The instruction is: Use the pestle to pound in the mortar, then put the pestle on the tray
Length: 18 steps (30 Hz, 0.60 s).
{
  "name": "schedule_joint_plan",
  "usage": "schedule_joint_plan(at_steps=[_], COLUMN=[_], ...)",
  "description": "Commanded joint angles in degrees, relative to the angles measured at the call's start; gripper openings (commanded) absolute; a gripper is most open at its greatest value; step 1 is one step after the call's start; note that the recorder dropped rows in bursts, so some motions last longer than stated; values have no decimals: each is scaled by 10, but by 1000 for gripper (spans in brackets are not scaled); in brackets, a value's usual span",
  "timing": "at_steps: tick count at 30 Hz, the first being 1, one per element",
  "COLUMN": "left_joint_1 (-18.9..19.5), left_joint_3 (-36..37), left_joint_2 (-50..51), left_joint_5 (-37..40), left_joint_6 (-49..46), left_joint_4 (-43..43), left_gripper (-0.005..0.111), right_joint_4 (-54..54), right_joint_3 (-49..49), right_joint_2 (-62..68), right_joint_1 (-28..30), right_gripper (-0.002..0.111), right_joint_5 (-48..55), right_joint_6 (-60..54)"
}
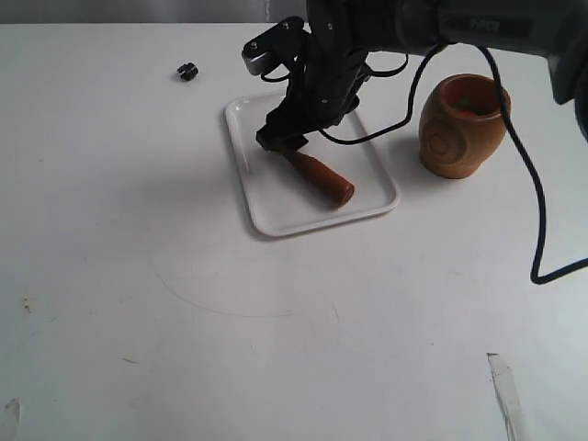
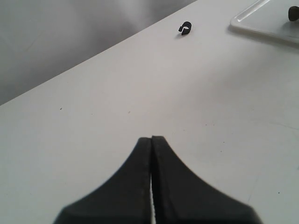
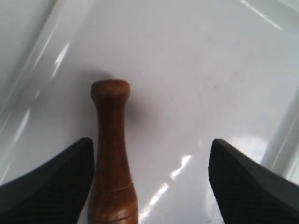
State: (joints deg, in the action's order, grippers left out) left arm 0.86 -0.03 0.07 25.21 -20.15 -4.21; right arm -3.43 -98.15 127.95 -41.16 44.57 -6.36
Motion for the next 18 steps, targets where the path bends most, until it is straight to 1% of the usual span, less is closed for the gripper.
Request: schedule_joint_plan(at_steps=[1,6,12,15,18], left_joint_1=[-4,-4,-4,-4,-4], left_joint_3=[0,0,0,0,0], left_joint_2=[-1,-1,-1,-1,-1], left_joint_5=[-2,-2,-2,-2,-2], left_joint_6=[5,5,5,5,5], left_joint_4=[4,4,4,4,4], left_gripper=[0,0,0,0,0], right_joint_4=[-33,-35,-35,-35,-35], right_joint_3=[-3,-3,3,34,96], right_joint_2=[-40,-78,-109,-141,-195], right_joint_1=[0,0,0,0,0], right_gripper=[65,62,60,56,47], right_joint_5=[-40,-70,-76,-111,-180], right_joint_6=[41,68,72,79,81])
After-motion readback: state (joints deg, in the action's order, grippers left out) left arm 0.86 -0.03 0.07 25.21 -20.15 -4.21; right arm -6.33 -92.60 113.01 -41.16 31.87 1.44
